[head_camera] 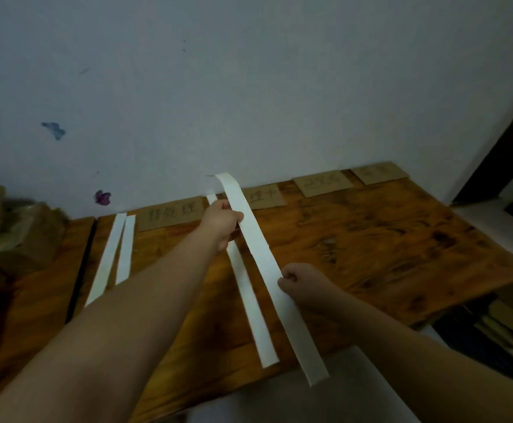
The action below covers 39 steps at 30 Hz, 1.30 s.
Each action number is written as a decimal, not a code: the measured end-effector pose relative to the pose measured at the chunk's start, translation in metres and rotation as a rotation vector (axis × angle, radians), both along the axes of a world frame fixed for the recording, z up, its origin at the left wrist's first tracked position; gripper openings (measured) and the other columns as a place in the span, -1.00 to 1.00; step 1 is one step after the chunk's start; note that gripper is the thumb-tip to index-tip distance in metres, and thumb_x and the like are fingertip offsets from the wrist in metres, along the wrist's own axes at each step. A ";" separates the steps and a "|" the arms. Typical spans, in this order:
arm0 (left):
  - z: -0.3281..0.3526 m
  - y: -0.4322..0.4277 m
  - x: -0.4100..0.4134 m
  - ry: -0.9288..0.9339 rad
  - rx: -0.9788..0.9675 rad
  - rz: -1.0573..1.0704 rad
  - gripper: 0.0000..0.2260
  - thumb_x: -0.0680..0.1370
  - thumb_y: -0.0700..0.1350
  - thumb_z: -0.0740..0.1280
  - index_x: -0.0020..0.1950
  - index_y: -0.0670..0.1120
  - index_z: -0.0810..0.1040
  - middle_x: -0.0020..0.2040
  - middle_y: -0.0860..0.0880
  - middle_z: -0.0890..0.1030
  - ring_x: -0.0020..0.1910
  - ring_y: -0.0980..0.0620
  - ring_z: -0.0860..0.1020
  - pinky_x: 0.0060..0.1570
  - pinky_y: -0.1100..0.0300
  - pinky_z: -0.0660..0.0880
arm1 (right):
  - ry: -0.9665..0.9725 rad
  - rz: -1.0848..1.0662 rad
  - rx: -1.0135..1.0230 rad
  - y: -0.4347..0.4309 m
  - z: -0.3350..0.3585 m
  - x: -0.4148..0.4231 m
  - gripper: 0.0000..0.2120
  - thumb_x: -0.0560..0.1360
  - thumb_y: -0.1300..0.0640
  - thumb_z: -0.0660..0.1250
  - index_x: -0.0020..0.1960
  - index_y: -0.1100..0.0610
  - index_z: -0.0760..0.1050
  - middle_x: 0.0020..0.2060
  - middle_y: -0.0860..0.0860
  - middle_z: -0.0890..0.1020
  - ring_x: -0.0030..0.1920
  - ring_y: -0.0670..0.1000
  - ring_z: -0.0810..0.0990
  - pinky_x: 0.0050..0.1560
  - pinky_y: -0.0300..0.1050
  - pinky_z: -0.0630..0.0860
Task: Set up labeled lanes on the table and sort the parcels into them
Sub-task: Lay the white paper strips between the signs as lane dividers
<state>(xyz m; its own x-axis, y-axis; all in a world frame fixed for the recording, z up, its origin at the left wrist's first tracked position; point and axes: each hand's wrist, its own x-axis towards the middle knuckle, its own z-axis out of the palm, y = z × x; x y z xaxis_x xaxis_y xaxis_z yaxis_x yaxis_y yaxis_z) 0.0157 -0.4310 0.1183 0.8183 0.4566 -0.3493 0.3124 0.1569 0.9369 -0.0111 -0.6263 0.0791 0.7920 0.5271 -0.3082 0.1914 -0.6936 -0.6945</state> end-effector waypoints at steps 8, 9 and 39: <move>-0.010 -0.075 0.102 0.002 0.030 -0.103 -0.65 0.53 -0.36 0.25 0.31 -0.17 0.40 0.15 -0.13 0.55 0.00 -0.08 0.56 -0.20 0.11 0.54 | 0.009 -0.095 -0.039 -0.078 -0.016 0.087 -0.89 0.60 0.10 0.21 0.08 0.05 0.48 -0.19 -0.10 0.48 -0.24 -0.16 0.46 -0.29 -0.37 0.35; -0.014 -0.081 0.116 0.006 0.035 -0.115 -0.65 0.53 -0.35 0.25 0.31 -0.16 0.40 0.16 -0.13 0.55 0.00 -0.08 0.55 -0.21 0.12 0.53 | 0.017 -0.109 -0.050 -0.083 -0.019 0.097 -0.83 0.60 0.09 0.21 0.16 0.07 0.48 -0.13 -0.09 0.50 -0.21 -0.16 0.47 -0.26 -0.36 0.37; -0.205 -0.143 0.265 0.501 1.117 -0.695 -0.47 0.58 -0.14 0.21 0.52 0.08 0.12 0.56 0.02 0.00 0.53 -0.07 -0.12 0.47 -0.10 0.00 | -0.293 0.679 -0.383 -0.176 -0.167 0.240 -0.48 0.57 -0.03 0.17 0.48 0.03 0.13 0.51 0.04 0.08 0.50 0.09 -0.03 0.44 0.12 -0.02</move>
